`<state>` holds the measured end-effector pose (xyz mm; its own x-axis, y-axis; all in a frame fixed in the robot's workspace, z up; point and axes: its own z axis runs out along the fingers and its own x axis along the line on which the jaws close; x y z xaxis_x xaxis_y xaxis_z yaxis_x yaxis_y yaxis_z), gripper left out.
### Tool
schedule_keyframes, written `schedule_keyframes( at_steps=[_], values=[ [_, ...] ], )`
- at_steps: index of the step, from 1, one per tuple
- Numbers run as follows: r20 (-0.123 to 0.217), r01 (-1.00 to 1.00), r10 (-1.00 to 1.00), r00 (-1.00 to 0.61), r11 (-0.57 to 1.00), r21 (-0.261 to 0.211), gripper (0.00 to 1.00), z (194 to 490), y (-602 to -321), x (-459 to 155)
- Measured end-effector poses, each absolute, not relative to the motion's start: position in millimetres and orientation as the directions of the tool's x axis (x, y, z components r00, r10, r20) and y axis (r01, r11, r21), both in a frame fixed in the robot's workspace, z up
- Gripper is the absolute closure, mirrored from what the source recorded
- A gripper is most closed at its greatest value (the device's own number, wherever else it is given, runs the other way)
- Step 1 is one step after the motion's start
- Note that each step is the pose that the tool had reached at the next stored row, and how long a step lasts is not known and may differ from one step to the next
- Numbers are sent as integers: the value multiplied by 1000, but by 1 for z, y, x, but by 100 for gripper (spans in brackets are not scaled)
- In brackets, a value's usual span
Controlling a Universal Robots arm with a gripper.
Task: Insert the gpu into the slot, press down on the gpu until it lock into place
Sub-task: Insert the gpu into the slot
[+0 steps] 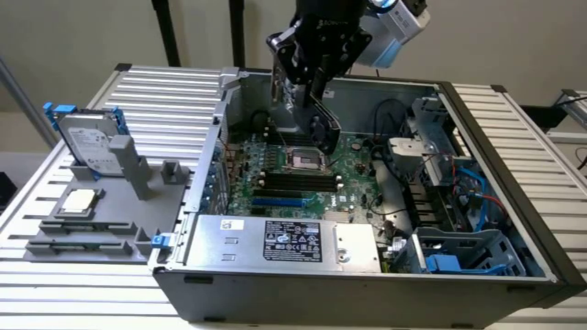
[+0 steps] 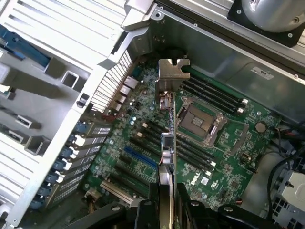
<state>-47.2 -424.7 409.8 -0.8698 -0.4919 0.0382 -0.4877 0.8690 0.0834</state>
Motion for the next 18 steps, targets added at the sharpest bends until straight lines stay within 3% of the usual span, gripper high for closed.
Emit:
schedule_keyframes(
  at_steps=[18],
  values=[
    [31,-732,-737,-675,675,92,74,410,-425,-47]
  ],
)
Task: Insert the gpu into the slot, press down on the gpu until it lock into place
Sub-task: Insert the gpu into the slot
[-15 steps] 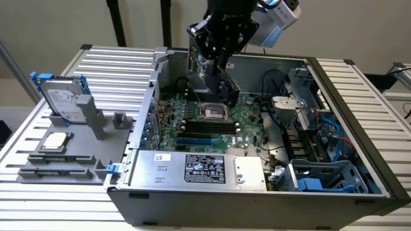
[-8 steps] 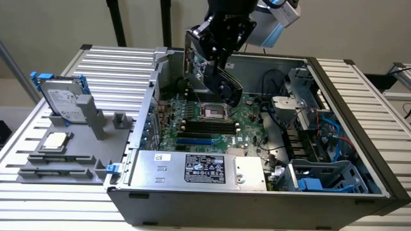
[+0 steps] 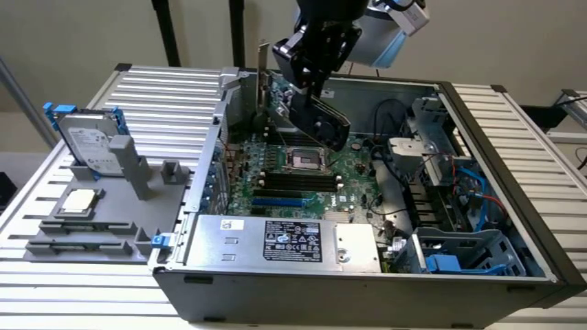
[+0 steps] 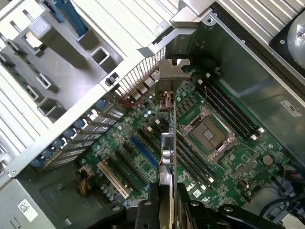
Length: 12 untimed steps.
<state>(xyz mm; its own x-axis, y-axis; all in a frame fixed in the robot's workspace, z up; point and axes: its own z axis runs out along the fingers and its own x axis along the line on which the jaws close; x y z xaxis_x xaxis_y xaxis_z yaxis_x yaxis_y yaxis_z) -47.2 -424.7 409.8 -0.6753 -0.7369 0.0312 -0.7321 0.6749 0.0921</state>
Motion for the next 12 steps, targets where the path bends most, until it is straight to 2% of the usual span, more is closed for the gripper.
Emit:
schedule_keyframes(
  at_steps=[12],
  values=[
    [23,-852,-857,-514,514,98,74,410,-425,-47]
  ],
)
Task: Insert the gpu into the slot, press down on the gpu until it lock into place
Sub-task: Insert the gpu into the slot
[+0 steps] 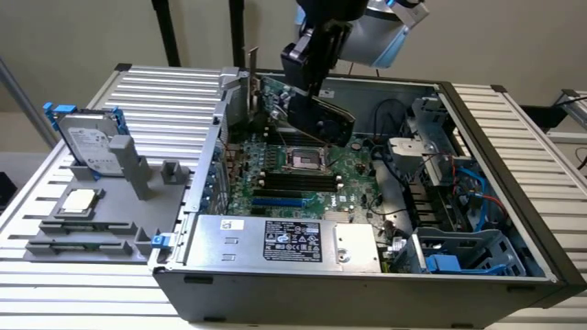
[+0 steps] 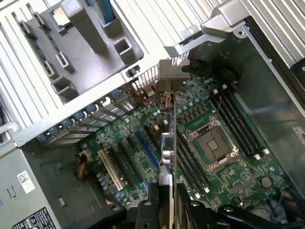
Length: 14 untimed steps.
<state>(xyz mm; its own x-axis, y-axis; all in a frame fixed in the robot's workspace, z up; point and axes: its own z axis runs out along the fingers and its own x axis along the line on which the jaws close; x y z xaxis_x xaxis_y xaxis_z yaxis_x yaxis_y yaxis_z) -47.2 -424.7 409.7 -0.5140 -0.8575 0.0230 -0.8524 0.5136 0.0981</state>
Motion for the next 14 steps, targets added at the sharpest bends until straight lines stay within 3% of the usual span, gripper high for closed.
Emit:
schedule_keyframes(
  at_steps=[14],
  values=[
    [15,-951,-956,-293,293,102,74,410,-425,-47]
  ],
)
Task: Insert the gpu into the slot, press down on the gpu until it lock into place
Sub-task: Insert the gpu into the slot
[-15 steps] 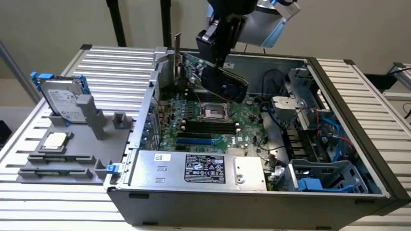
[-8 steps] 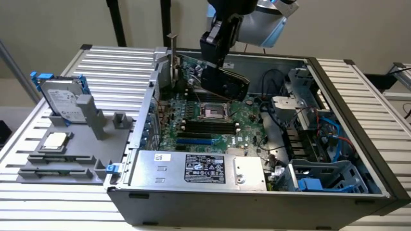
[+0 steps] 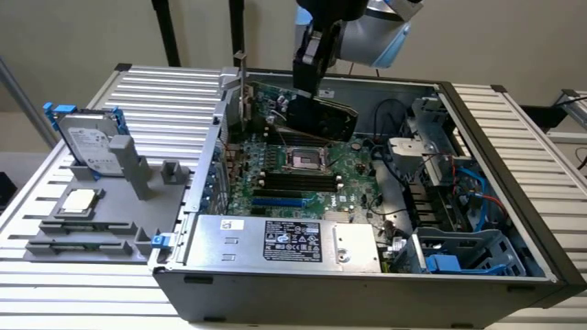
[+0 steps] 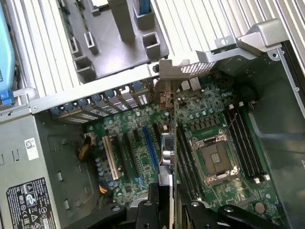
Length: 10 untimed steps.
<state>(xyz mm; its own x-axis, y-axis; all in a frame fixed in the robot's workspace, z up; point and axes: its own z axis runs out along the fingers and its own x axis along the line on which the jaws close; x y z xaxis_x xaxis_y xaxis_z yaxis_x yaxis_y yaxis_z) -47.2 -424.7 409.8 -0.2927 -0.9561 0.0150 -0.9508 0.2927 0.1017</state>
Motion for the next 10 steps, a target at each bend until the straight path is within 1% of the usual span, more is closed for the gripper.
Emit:
schedule_keyframes(
  at_steps=[5,10],
  values=[
    [5,-971,-976,-218,217,104,74,410,-425,-47],
    [-36,-981,-986,-163,159,112,74,410,-425,-47]
  ],
)
